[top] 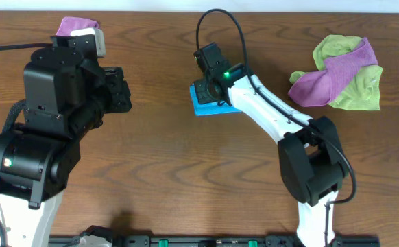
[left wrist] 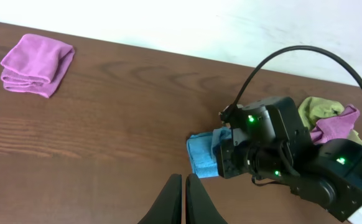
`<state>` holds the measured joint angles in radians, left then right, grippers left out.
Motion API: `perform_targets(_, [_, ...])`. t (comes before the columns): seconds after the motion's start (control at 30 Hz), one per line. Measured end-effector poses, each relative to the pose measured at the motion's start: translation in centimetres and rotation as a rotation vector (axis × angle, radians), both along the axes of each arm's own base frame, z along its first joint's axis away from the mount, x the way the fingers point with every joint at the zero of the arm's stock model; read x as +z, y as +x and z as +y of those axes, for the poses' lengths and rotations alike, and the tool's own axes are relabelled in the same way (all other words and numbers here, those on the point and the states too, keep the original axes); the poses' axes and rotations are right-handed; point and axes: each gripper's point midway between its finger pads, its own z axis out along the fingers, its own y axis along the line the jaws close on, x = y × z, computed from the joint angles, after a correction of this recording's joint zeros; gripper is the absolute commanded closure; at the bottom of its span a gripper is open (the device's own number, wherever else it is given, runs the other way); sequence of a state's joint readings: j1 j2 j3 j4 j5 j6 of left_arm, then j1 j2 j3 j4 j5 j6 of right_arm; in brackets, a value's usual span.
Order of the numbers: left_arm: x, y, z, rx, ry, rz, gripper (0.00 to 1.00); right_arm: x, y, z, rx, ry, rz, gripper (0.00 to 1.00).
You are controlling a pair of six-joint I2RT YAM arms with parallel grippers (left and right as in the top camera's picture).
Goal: Fold the cloth
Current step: 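Fold the strip's right end over toward the left with the right gripper, then grasp the folded blue bundle with both grippers from either side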
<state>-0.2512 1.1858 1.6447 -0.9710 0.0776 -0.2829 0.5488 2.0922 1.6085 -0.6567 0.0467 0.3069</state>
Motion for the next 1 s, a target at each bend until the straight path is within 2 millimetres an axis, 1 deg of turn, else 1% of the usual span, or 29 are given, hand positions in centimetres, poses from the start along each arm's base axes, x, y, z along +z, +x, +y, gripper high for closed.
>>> perform_targets(0.03, [0.0,0.0,0.0,0.0,0.0,0.0,0.94,-0.1,-0.1,0.2,0.005,0.007,0.005,0.67])
perform_targets(0.07, [0.0,0.0,0.0,-0.001,0.0,0.0,0.94,-0.5,-0.2,0.6,0.017,0.024,0.017,0.59])
perform_targets(0.1, [0.0,0.0,0.0,-0.001,0.001,0.0,0.94,-0.7,-0.3,1.3,0.036,0.054,0.028,0.46])
perform_targets(0.13, [0.0,0.0,0.0,-0.001,0.004,0.001,0.94,-0.7,-0.4,2.1,0.053,0.094,0.038,0.42])
perform_targets(0.2, [0.0,0.0,0.2,0.007,0.009,-0.001,0.94,-0.3,-1.2,4.3,0.117,0.204,0.073,0.36])
perform_targets(0.3, [0.0,0.1,0.5,0.023,0.02,-0.003,0.94,0.2,-2.4,6.1,0.175,0.291,0.117,0.39])
perform_targets(0.37, [0.0,0.2,0.7,0.031,0.025,-0.007,0.94,0.5,-3.0,7.0,0.204,0.339,0.146,0.37])
perform_targets(0.4, [0.1,0.2,0.7,0.033,0.025,-0.01,0.94,0.7,-3.3,7.2,0.214,0.359,0.157,0.35])
perform_targets(0.47, [0.2,0.4,0.8,0.04,0.026,-0.02,0.94,1.1,-3.4,7.4,0.224,0.386,0.17,0.38])
perform_targets(0.53, [0.2,0.9,1.2,0.056,0.025,-0.029,0.94,2.0,-3.1,7.2,0.231,0.401,0.169,0.37])
perform_targets(0.57, [-0.2,1.3,1.5,0.068,0.025,-0.023,0.94,2.7,-2.9,6.8,0.224,0.399,0.168,0.39])
perform_targets(0.6, [-0.9,1.6,2.0,0.08,0.024,-0.007,0.94,3.6,-2.5,6.2,0.215,0.393,0.157,0.44])
perform_targets(0.63, [-1.9,2.0,2.4,0.092,0.021,0.019,0.94,4.9,-1.9,5.3,0.197,0.381,0.136,0.68])
perform_targets(0.67, [-3.5,2.7,3.0,0.103,0.011,0.055,0.94,6.5,-1.2,4.1,0.177,0.361,0.098,0.98])
perform_targets(0.7, [-5.2,3.5,3.4,0.11,-0.008,0.091,0.94,8.0,-0.7,3.3,0.16,0.352,0.063,0.99])
perform_targets(0.77, [-8.0,4.5,4.1,0.116,-0.034,0.146,0.94,10.6,0.1,1.0,0.116,0.32,0.0,0.99])
perform_targets(0.83, [-11.2,5.5,4.4,0.116,-0.066,0.199,0.92,12.4,0.4,-1.4,0.068,0.283,-0.037,0.99])
perform_targets(0.87, [-13.0,5.9,4.4,0.108,-0.082,0.229,0.92,13.2,0.7,-2.9,0.035,0.259,-0.053,0.99])
perform_targets(0.9, [-14.9,6.3,4.0,0.095,-0.105,0.257,0.94,13.6,0.9,-4.5,-0.002,0.231,-0.063,0.99])
perform_targets(0.93, [-16.4,6.7,3.6,0.085,-0.128,0.279,0.94,13.4,1.1,-5.8,-0.031,0.208,-0.061,0.99])
perform_targets(1.0, [-18.7,7.6,2.7,0.061,-0.173,0.296,0.94,12.8,1.6,-7.7,-0.077,0.174,-0.052,0.99])
